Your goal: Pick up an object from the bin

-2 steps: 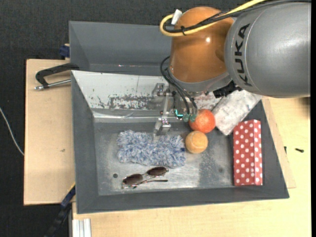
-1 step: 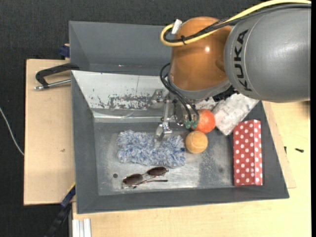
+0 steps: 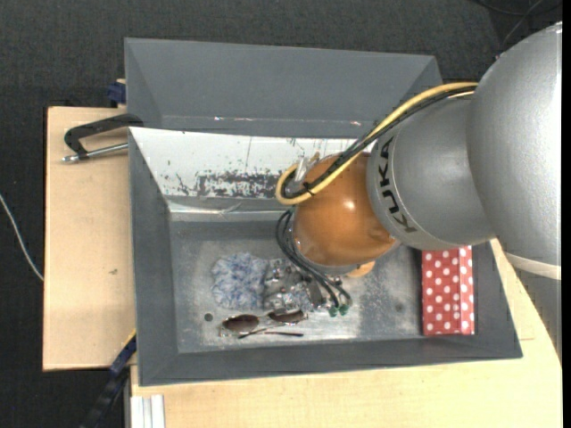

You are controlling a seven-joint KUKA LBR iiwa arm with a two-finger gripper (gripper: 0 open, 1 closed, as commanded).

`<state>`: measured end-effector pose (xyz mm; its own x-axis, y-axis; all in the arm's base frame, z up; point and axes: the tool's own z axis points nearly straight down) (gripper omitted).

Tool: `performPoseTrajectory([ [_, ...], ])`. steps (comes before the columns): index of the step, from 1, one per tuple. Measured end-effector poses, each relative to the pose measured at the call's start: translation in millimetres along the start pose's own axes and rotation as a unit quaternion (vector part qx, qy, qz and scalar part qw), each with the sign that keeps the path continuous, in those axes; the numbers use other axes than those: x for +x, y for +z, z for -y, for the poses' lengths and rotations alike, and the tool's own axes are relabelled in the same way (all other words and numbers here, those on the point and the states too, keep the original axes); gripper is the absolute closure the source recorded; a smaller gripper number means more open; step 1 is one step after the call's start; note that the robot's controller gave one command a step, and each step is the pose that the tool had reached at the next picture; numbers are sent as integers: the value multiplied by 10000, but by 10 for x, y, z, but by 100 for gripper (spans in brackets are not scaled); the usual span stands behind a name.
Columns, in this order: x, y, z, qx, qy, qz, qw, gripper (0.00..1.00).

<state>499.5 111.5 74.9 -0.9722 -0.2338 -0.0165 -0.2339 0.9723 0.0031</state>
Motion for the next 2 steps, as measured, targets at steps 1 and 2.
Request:
performPoseTrajectory([
  [1, 0, 0, 0, 0, 0, 0, 10000, 100],
  [2, -6, -1399, 145, 9, -499, -51, 9987, 100],
])
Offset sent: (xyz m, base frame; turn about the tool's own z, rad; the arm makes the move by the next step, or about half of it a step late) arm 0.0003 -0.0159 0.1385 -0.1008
